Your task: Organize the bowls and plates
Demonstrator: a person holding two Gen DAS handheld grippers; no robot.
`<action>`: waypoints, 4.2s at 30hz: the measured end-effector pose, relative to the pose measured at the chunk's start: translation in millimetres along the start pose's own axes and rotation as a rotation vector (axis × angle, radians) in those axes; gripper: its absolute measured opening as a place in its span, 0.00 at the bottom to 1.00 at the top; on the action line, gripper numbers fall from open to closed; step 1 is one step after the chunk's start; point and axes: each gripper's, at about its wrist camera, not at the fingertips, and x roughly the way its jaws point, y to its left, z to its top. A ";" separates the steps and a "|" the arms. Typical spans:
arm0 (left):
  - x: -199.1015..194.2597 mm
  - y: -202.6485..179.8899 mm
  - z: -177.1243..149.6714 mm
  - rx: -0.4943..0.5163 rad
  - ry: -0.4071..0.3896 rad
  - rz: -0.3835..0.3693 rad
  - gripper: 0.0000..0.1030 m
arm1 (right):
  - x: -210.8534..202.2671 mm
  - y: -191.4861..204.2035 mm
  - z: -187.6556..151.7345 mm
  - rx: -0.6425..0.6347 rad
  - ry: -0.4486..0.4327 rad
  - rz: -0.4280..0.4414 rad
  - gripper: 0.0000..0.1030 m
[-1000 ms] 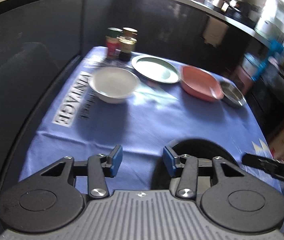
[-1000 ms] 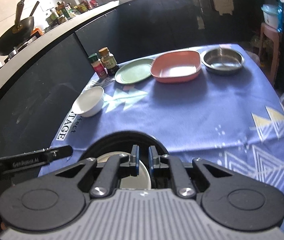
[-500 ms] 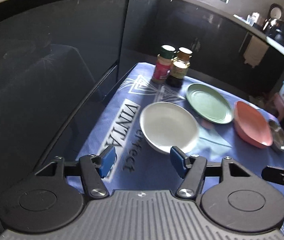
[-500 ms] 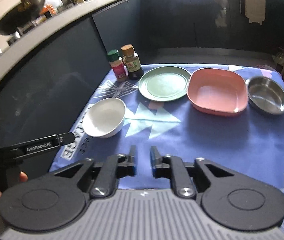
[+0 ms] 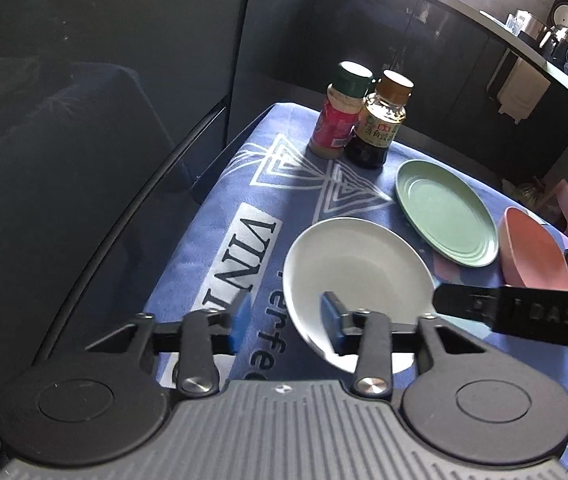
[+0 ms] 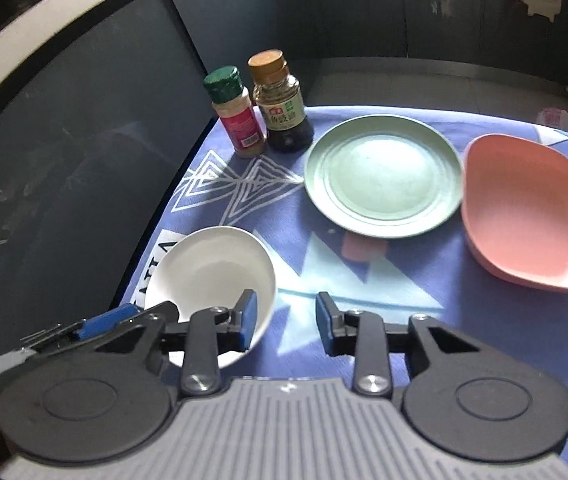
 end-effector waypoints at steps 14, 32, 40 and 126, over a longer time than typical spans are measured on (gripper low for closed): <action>-10.5 -10.9 -4.1 0.068 0.005 -0.036 0.10 | -4.6 3.7 -5.6 -0.004 0.023 0.019 0.03; -124.2 -71.9 -84.5 0.230 -0.058 -0.209 0.10 | -157.0 -36.4 -117.1 0.032 -0.171 0.039 0.06; -143.5 -91.4 -126.2 0.303 -0.021 -0.247 0.11 | -178.6 -58.8 -164.9 0.070 -0.169 0.046 0.07; 53.9 -98.1 36.9 0.053 -0.039 -0.122 0.40 | -121.1 -113.3 -96.2 0.120 -0.162 0.034 0.11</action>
